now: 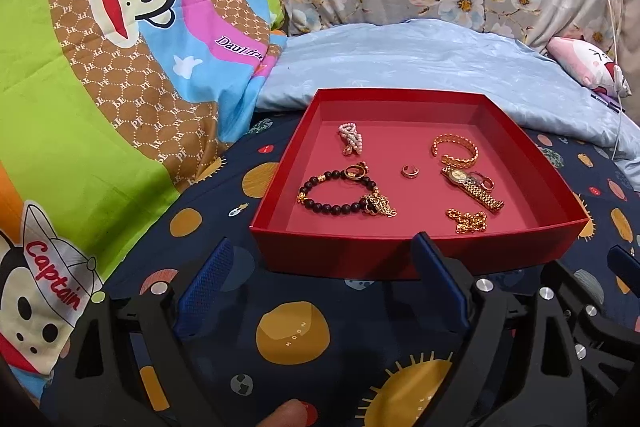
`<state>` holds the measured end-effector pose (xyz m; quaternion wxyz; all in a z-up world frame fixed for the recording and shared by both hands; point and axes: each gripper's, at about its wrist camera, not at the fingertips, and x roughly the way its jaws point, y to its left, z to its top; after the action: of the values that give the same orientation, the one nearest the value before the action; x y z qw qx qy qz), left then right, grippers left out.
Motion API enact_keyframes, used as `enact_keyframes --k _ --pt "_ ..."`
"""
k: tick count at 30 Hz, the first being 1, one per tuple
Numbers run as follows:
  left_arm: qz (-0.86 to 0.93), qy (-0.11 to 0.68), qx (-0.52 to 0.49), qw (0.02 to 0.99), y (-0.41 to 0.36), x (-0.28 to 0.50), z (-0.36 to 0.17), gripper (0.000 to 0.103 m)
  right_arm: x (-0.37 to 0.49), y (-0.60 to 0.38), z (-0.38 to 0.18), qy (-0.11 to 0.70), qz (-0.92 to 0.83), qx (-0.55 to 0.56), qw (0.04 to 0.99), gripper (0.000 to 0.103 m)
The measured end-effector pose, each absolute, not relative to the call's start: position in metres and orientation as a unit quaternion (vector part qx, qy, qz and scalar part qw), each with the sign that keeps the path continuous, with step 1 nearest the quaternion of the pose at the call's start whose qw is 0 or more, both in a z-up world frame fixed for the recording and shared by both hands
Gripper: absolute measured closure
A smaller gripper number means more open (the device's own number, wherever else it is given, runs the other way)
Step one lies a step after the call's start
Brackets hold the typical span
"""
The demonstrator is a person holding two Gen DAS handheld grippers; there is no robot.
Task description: Organize jewelry
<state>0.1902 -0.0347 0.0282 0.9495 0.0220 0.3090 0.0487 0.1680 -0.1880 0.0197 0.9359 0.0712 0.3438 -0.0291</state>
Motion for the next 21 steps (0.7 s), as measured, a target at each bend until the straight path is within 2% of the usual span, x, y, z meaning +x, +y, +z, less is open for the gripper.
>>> enact_keyframes --k 21 --pt "0.072 0.295 0.035 0.952 -0.0366 0.1868 0.0309 0.015 0.1615 -0.1849 0.0247 0.325 -0.047 0.061 0.943 0.016"
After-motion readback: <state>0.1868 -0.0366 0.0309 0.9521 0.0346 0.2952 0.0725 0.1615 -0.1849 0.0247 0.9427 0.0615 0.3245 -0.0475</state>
